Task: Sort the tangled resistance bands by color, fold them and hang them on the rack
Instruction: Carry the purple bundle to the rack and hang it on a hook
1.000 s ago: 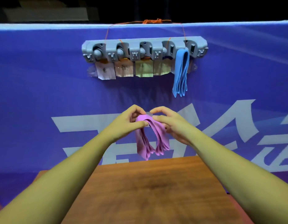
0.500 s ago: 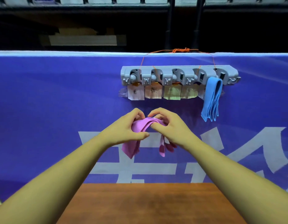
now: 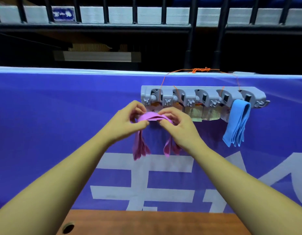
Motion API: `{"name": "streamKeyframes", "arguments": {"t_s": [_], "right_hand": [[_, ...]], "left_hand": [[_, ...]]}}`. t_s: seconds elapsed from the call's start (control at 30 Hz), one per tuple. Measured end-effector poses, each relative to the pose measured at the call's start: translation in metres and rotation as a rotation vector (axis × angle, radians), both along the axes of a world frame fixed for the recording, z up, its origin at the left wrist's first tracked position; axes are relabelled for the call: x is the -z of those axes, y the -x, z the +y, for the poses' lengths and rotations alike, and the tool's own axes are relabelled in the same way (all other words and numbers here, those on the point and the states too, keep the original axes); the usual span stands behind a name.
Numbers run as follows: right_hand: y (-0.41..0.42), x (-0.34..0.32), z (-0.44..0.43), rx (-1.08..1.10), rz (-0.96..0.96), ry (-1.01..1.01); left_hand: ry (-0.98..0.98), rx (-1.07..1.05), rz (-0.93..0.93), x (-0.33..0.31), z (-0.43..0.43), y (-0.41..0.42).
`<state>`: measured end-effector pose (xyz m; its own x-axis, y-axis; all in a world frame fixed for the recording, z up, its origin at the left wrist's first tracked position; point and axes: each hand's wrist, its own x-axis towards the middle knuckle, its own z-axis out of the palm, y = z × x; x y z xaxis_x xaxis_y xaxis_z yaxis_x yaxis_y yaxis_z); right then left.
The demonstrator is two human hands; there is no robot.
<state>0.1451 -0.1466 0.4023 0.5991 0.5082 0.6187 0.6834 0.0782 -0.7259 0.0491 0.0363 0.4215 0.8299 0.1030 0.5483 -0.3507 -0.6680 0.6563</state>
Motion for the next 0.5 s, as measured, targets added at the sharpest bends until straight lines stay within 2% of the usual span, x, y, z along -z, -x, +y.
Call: {"name": "streamKeyframes", "arguments": {"t_s": [0.23, 0.5], "right_hand": [[-0.009, -0.029, 0.044, 0.072, 0.031, -0.148], [-0.022, -0.009, 0.073, 0.174, 0.047, -0.125]], "left_hand": [[0.029, -0.03, -0.096, -0.036, 0.03, -0.025], [0.055, -0.051, -0.061, -0.011, 0.054, -0.048]]}}
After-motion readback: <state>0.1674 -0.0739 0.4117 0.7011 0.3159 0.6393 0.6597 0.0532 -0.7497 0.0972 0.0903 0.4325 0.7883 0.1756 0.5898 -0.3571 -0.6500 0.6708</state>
